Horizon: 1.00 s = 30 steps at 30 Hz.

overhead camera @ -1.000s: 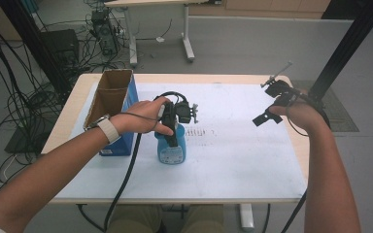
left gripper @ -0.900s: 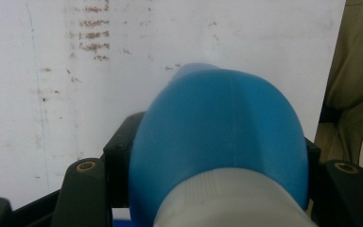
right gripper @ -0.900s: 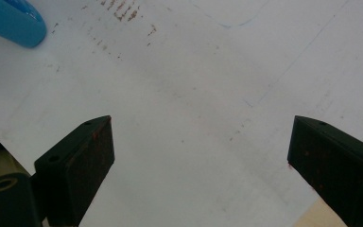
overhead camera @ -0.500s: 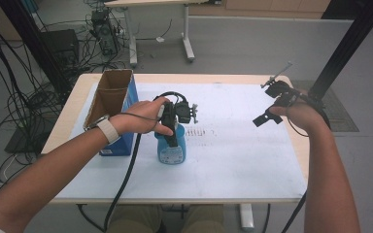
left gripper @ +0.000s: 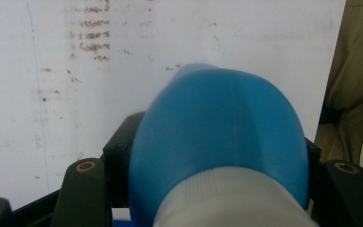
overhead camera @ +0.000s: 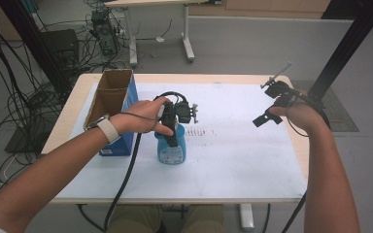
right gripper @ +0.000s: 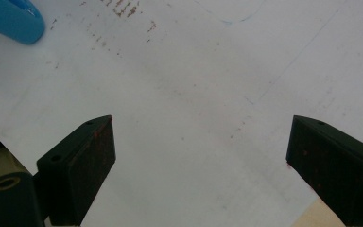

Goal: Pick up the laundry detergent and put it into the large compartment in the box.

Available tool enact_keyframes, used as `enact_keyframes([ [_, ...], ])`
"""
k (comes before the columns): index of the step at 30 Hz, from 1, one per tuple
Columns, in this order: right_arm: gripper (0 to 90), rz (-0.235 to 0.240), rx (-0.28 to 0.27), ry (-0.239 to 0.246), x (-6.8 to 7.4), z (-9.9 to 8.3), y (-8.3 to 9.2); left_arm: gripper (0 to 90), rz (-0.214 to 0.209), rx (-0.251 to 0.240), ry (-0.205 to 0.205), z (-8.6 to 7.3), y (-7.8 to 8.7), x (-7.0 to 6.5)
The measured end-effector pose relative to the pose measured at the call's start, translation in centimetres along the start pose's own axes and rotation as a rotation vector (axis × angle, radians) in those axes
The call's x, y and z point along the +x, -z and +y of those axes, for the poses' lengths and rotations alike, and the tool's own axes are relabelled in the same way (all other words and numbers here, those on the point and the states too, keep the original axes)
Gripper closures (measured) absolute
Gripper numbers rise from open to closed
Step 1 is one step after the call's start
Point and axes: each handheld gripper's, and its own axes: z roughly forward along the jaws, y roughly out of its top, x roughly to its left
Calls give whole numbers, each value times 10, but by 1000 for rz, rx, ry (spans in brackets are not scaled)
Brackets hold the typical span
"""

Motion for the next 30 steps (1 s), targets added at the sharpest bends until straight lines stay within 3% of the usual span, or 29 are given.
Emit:
enact_keyframes([
  [30, 92, -1, 0, 4, 1, 2, 0, 386, -2, -13, 6, -3, 0, 0],
])
